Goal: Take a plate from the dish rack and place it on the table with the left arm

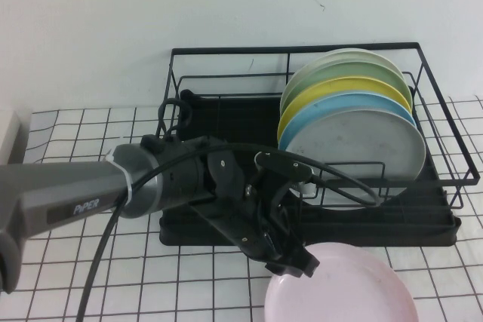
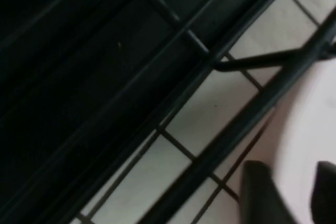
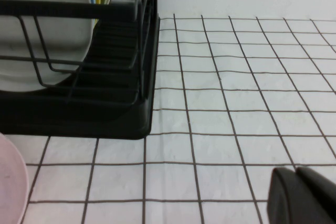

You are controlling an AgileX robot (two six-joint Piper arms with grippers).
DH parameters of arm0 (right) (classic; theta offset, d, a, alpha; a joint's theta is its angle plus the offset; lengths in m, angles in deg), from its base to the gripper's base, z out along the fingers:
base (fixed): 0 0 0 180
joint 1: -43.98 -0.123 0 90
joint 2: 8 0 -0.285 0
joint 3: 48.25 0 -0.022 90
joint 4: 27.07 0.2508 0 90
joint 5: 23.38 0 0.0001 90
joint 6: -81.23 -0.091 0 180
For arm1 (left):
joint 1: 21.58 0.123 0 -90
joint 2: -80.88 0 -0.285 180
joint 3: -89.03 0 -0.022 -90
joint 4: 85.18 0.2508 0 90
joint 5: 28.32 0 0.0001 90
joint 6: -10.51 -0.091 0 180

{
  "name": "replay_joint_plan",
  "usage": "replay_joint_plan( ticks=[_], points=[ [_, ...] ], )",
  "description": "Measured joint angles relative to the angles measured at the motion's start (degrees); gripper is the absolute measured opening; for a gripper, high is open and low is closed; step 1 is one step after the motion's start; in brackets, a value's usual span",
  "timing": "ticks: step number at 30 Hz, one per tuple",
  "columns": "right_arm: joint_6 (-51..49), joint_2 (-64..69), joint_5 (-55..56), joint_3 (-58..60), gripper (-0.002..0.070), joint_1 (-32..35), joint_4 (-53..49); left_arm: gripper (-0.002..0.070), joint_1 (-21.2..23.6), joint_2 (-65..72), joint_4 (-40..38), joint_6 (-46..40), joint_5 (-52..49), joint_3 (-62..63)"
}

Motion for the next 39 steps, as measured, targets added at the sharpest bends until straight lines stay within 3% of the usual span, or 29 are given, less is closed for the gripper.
replay_joint_plan(
  ticks=[4,6,14,18,24,27,39],
  points=[
    [0.00,0.00,0.00,0.00,-0.0001,0.00,0.00,0.0414,0.00,0.00,1.12,-0.24,0.13,0.00],
    [0.00,0.00,0.00,0.00,-0.0001,0.00,0.00,0.0465,0.00,-0.37,1.77,-0.24,0.24,0.00],
    [0.00,0.00,0.00,0.00,-0.0001,0.00,0.00,0.0502,-0.08,-7.36,8.47,0.02,0.70,-0.34],
    [0.00,0.00,0.00,0.00,-0.0001,0.00,0.00,0.0434,-0.36,-13.24,11.92,0.34,1.59,-0.67],
    [0.00,0.00,0.00,0.00,-0.0001,0.00,0.00,0.0137,-0.36,-21.45,13.76,-0.87,2.64,-0.67],
    [0.00,0.00,0.00,0.00,-0.0001,0.00,0.00,0.0041,-0.36,-24.30,13.75,-1.79,2.23,-0.92],
    [0.00,0.00,0.00,0.00,-0.0001,0.00,0.00,0.0001,-0.36,-48.01,9.26,-3.25,14.45,-17.48]
  ],
)
